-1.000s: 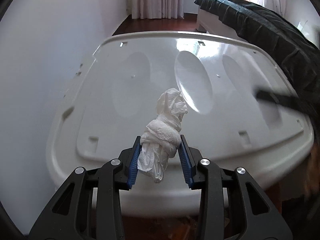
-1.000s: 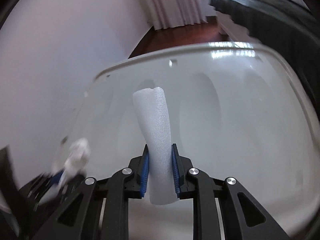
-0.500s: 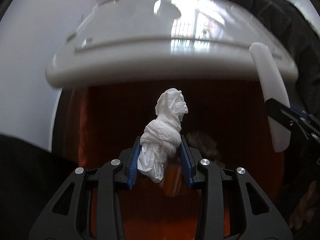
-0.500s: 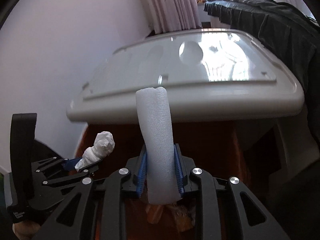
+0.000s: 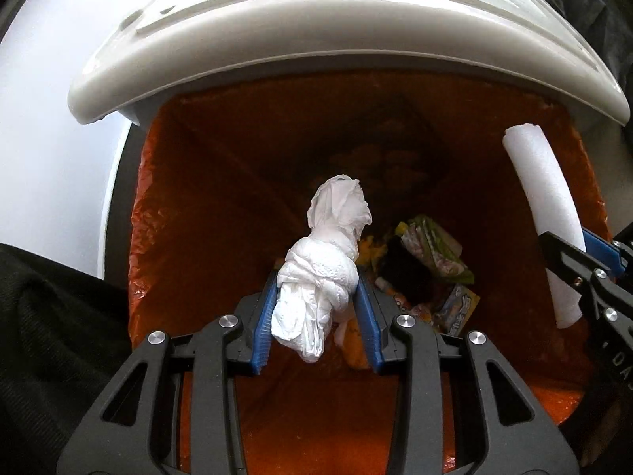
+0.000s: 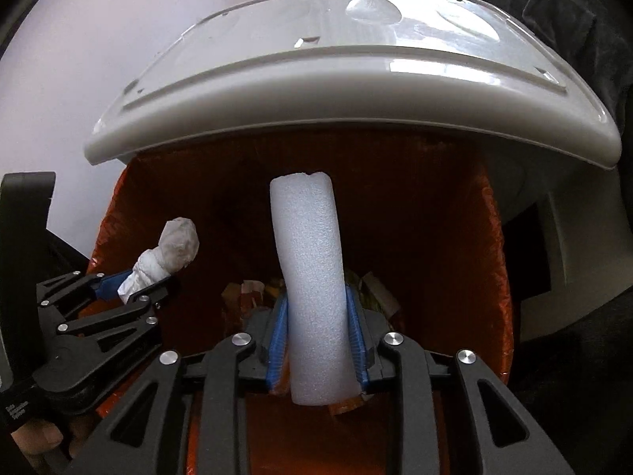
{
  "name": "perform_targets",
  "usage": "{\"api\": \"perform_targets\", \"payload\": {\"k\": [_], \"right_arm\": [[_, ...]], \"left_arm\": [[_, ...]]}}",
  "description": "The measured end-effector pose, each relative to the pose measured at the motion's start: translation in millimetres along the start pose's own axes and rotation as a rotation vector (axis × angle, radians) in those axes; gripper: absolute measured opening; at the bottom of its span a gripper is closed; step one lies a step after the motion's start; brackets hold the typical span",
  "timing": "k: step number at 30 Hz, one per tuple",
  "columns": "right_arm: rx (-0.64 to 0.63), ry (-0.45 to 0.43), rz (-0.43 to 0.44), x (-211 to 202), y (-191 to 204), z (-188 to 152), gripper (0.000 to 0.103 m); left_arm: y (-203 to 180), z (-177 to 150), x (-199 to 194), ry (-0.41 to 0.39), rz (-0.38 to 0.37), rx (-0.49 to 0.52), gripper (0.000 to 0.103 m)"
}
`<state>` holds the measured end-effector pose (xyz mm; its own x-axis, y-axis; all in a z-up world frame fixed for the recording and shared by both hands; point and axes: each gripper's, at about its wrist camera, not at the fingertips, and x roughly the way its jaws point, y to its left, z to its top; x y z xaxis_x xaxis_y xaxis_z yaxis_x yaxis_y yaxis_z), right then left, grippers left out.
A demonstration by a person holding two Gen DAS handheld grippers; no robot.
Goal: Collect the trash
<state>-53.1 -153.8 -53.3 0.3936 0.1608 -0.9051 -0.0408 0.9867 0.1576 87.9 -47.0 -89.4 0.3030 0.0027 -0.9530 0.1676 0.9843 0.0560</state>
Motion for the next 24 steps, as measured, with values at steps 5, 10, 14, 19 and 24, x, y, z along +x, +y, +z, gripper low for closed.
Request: {"api": "perform_targets", "payload": {"k": [5, 10, 14, 19, 24], "right_arm": [[0.037, -0.06, -0.063, -9, -7, 0, 0.071], [0.127, -0.169, -0.117, -32, -29, -2, 0.076], [0.184, -0.25, -0.151, -46, -40, -1, 0.086], [0.158, -0.289, -0.181, -49, -31, 2, 0.096], [0.081, -0.304, -0.247, -48, -15, 2, 0.097]], "left_arm": [[-1, -11, 1, 0.024, 0.028, 0.002, 0.091], [4, -9, -5, -0.005, 0.011, -0.013, 0.091], [8, -12, -15, -0.053, 0.0, -0.023, 0.091], [15, -12, -47, -0.196, -0.036, -0.044, 0.091], [14, -5, -66, -0.26, -0.031, -0.05, 0.091]]}}
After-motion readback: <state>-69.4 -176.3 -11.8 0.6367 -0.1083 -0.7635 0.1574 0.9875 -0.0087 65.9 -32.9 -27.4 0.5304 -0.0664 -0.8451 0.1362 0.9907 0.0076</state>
